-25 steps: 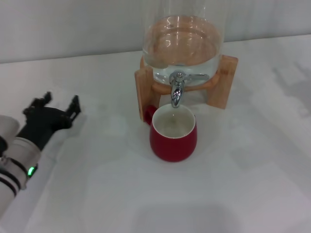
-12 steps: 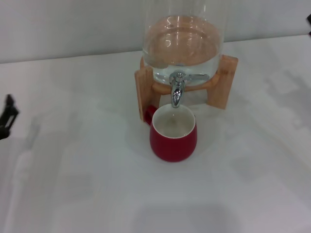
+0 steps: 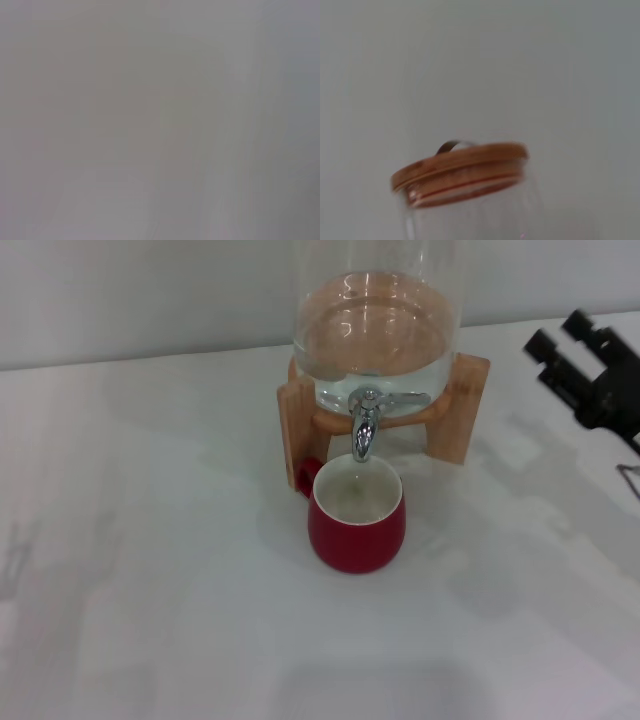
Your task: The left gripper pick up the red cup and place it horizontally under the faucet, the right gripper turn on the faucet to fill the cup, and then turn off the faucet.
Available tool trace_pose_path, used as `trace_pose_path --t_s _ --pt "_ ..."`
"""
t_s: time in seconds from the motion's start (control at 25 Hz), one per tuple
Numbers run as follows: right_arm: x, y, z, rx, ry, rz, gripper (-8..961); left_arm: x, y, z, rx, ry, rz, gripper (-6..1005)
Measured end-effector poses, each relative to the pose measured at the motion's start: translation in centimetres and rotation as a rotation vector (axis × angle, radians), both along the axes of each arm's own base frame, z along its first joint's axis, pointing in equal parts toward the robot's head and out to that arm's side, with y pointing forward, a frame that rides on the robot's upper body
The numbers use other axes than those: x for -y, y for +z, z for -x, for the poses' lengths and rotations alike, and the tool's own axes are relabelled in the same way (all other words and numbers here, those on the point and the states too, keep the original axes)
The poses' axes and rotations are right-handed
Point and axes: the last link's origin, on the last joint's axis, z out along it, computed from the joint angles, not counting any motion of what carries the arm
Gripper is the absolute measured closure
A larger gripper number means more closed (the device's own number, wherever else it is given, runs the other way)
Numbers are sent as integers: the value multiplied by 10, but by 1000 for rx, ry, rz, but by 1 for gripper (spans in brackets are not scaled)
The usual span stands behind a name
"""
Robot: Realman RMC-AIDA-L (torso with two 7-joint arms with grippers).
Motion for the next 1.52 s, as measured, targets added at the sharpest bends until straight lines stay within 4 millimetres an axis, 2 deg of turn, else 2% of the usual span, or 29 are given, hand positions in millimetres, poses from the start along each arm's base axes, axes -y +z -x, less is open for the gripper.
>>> trace_pose_path --t_s 0.6,1.12,1.52 --pt "12 -32 12 26 82 228 244 8 -9 -1 -12 -10 46 120" --pt "-5 -41 33 47 144 260 244 8 -10 -1 -10 -12 51 120" --pt "-7 -46 35 57 149 279 244 9 -12 -2 -12 -22 65 119"
